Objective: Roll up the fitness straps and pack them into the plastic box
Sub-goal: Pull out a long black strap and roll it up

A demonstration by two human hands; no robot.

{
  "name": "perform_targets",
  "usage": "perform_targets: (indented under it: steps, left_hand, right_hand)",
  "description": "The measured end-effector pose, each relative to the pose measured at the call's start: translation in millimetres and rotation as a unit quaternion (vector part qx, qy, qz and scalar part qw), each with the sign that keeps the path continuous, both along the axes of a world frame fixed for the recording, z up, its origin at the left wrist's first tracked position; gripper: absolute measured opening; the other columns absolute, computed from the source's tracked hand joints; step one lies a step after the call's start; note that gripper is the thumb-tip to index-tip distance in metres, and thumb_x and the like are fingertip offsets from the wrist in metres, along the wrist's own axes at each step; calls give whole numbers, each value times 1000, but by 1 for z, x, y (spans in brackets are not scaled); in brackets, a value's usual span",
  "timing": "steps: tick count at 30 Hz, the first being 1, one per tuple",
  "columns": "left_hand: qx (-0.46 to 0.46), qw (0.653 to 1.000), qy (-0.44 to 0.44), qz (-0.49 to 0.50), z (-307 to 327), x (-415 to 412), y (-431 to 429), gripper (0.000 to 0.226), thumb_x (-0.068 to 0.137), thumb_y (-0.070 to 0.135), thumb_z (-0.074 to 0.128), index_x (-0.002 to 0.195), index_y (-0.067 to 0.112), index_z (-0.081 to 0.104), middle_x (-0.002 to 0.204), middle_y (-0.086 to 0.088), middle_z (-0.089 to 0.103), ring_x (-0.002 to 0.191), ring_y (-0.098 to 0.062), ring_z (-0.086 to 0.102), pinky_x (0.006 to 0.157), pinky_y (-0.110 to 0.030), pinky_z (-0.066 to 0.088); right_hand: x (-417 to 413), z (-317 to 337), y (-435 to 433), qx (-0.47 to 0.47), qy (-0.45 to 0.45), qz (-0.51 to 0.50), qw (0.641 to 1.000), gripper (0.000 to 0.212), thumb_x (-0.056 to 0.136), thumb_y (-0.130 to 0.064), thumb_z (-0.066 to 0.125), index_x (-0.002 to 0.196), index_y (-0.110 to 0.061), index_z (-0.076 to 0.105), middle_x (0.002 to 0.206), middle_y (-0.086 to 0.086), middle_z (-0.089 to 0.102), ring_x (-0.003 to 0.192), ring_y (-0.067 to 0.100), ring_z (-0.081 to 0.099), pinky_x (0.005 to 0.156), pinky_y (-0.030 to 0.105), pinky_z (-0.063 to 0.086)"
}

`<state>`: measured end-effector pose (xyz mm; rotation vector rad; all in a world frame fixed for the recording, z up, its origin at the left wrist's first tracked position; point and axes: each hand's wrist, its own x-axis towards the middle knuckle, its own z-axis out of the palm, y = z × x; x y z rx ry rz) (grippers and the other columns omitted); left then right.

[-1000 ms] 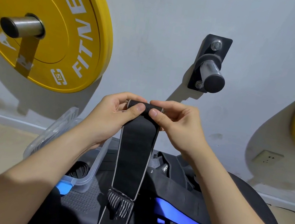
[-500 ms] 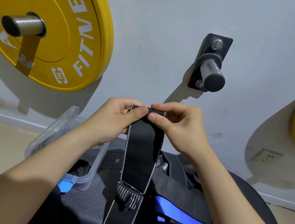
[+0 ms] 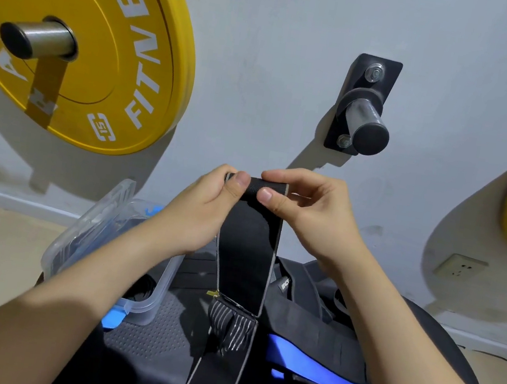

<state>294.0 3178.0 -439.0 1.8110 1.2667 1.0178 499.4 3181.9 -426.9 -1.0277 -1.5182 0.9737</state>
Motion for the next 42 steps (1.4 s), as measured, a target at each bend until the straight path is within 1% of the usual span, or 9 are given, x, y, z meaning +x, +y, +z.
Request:
perform_targets:
  steps: [7, 11, 15, 18, 21, 28, 33, 36, 42]
  left_hand:
    - [37, 997, -41, -50, -2, 5, -3, 32, 110, 39, 43, 122, 12, 58, 116, -5, 69, 116, -24, 64, 105, -46, 50]
    - [2, 995, -95, -43, 2, 7, -2, 33, 102, 39, 47, 125, 20, 60, 111, 13, 73, 110, -6, 66, 99, -33, 49]
    - [-5, 996, -85, -11, 5, 8, -1, 62, 107, 67, 40, 123, 15, 67, 124, -7, 75, 126, -21, 67, 112, -49, 50]
    - [8, 999, -52, -6, 2, 4, 1, 48, 109, 54, 42, 116, 14, 67, 117, -2, 75, 115, -17, 68, 107, -46, 52]
    - [27, 996, -85, -18, -1, 2, 1, 35, 112, 43, 47, 121, 11, 60, 119, -8, 71, 118, -25, 66, 105, -44, 51]
    - [-7, 990, -141, 0, 5, 5, 1, 49, 104, 59, 55, 119, 15, 69, 117, -5, 77, 116, -22, 72, 104, -46, 55]
    - [21, 986, -162, -42, 3, -1, 3, 25, 107, 33, 64, 119, 12, 58, 105, -17, 71, 99, -18, 68, 90, -40, 56]
    - [17, 982, -175, -76, -1, -2, 3, 24, 104, 27, 61, 126, 21, 56, 113, -12, 71, 102, -20, 72, 84, -39, 62]
    - [-26, 987, -154, -40, 0, -1, 5, 47, 101, 51, 55, 127, 12, 62, 117, 0, 77, 112, -13, 73, 98, -39, 57]
  right_hand:
    - [-14, -3, -3, -105, -86, 40, 990, 70, 115, -55, 34, 107, 7, 66, 81, 20, 67, 73, 25, 61, 70, 43, 52]
    - [-19, -3, -5, -38, -72, -1, 997, 40, 114, -41, 50, 101, -5, 63, 87, 4, 54, 83, 18, 50, 79, 39, 41]
    - [-25, -1, -11, 40, -67, -1, 997, 10, 111, -24, 60, 103, -17, 59, 91, -16, 65, 87, 6, 57, 81, 28, 45]
    - [-26, -1, -11, 4, -36, 20, 999, 5, 111, -17, 58, 110, -18, 53, 99, -2, 63, 90, 12, 56, 83, 38, 49]
    - [-28, 0, -10, -66, -13, 18, 998, 15, 113, -35, 51, 109, -21, 50, 82, -17, 60, 70, -3, 55, 68, 17, 45]
    - [-35, -7, -12, 32, -48, -2, 998, 26, 106, -36, 52, 118, -13, 51, 112, -1, 64, 106, 13, 61, 100, 41, 52]
    - [-33, -1, -10, -47, -7, 18, 999, 29, 98, -41, 61, 115, -18, 59, 92, -9, 65, 84, 7, 63, 77, 28, 54]
    - [-28, 2, -6, -21, -96, -2, 995, 36, 112, -44, 50, 97, -14, 61, 79, -6, 63, 74, 14, 60, 75, 42, 50]
    - [-30, -5, -12, 14, -43, 23, 999, 31, 100, -34, 58, 114, -7, 50, 114, 19, 67, 110, 35, 66, 100, 62, 53]
